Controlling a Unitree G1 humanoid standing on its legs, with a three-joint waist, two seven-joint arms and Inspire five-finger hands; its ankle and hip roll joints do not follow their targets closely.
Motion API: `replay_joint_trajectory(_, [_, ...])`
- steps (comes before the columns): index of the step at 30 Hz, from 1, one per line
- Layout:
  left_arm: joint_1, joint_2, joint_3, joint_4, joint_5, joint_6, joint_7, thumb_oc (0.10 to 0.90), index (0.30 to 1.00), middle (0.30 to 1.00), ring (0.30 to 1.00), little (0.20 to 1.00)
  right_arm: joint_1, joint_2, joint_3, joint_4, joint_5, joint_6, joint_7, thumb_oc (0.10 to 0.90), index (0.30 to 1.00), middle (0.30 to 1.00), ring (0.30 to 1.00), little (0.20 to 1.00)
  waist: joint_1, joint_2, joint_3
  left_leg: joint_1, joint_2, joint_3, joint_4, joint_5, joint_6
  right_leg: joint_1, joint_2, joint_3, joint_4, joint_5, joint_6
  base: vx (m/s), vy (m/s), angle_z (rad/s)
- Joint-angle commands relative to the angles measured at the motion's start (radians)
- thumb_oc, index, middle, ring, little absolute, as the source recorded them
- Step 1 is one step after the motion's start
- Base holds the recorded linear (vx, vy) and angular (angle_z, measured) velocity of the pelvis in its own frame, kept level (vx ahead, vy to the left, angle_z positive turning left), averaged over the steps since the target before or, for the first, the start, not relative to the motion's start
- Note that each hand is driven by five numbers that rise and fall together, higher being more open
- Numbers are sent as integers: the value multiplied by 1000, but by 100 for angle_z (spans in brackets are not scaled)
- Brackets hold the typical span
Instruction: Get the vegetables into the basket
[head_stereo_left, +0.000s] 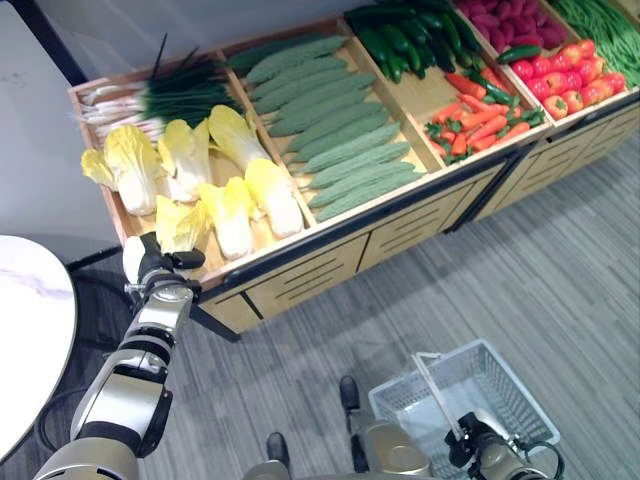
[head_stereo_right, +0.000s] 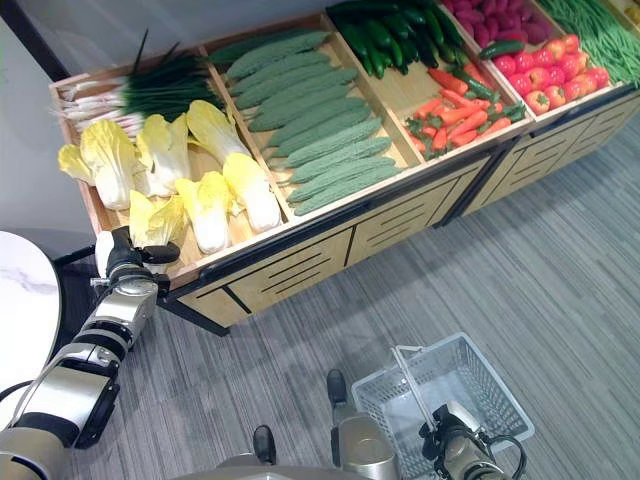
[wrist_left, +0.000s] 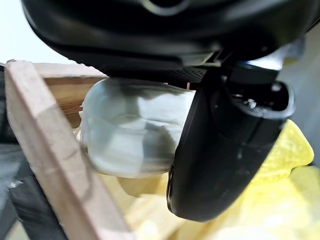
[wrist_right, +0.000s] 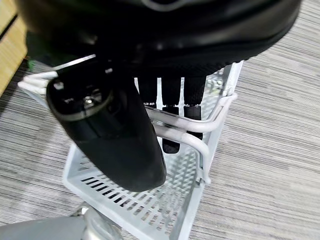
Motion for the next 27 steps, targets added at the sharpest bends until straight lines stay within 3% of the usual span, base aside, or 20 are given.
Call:
replay_joint_trajectory(1, [-26,46,22,-85,-1,-110,13,400,300,300,300,300,25,-23,7,22,1,-7,-8,400,300,300,300,300,0,-29,-76,-35,-3,-13,1,-4,-47,141,-62,-25,7,-195,108,24,-3,9])
replay_joint_trajectory(2, [-26,46,23,-86,-1,-110,13,400,300,300,300,300,25,-23,7,22,1,-7,-8,400,300,300,300,300,-1,-29,-76,-35,-3,-13,1,-4,-47,142,-62,-26,7,-195,108,4,24,11])
replay_joint_trajectory(3, [35,50,56,-209,-11,-136,4,400,300,300,300,300,30,-24,-23,30,9,-4,1,400,300,300,300,300,13,-32,-95,-25,-5,-22,1,-7,-43,158,-66,-36,7,-199,108,4,24,11])
replay_joint_trajectory(7, [73,44,81,-296,-21,-146,1,400,300,300,300,300,34,-27,-44,44,14,2,6,400,300,300,300,300,20,-33,-109,-19,-8,-31,1,-9,-40,168,-69,-43,7,-199,108,-6,28,10])
replay_joint_trajectory(15, [219,62,159,-700,-12,-187,-91,400,300,300,300,300,55,-42,-142,90,49,23,46,400,300,300,300,300,50,-46,-165,-10,-21,-68,1,-10,-26,198,-93,-73,7,-191,117,-49,58,13])
replay_joint_trajectory(27, [286,45,177,-898,-56,-197,-200,400,300,300,300,300,85,-55,-195,112,58,33,82,400,300,300,300,300,44,-55,-194,-7,-49,-68,1,-10,-5,202,-127,-77,13,-168,130,-26,49,7])
